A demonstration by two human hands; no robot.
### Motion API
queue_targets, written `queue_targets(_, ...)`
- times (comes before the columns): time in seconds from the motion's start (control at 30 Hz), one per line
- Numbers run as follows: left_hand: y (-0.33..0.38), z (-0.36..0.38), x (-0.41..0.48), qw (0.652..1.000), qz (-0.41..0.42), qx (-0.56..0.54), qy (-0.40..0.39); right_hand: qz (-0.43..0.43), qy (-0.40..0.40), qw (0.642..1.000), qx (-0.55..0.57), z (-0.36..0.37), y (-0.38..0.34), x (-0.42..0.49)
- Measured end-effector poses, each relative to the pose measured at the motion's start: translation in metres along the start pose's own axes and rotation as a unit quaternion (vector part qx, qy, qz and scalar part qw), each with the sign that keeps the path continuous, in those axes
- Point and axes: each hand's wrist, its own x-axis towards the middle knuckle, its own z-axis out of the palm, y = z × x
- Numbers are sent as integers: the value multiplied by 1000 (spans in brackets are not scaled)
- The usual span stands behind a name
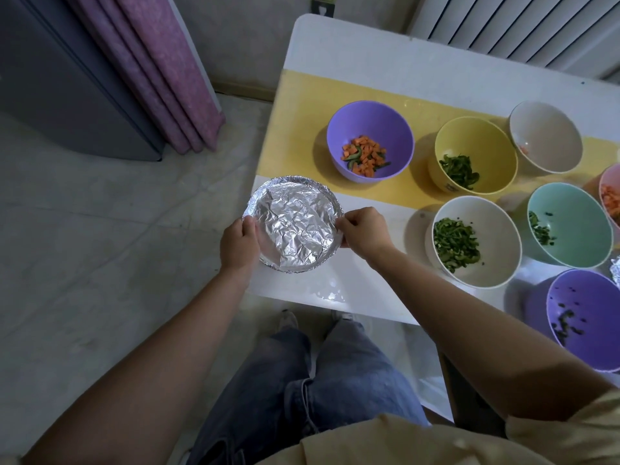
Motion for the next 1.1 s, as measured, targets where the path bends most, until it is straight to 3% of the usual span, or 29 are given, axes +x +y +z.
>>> queue_targets(0.13,3,-5,-2,1000,11,2,-23,-21,16,999,-26,2,2,-4)
queue_targets(0.4,4,-9,0,998,2,-30,-62,17,0,998,57,4,8,-2)
queue_targets(0.67,4,-12,5,995,-12,-42,-88,13,14,999,29,9,9,-16)
queue_targets(0.8,1,-15,6,997,-1,-47,-62,50,-63,987,136,3,10,-14)
queue_targets(0.93,14,-19,9,995,19,-90,-33,58,-221,917,326,-14,-6,-15)
queue_targets(1.0,34,-20,10,994,41,-101,-27,27,-235,910,342,-26,-11,-12)
queue_targets(1.1,68,-14,13,991,58,-110,-48,1,-181,917,356,-51,-14,-5)
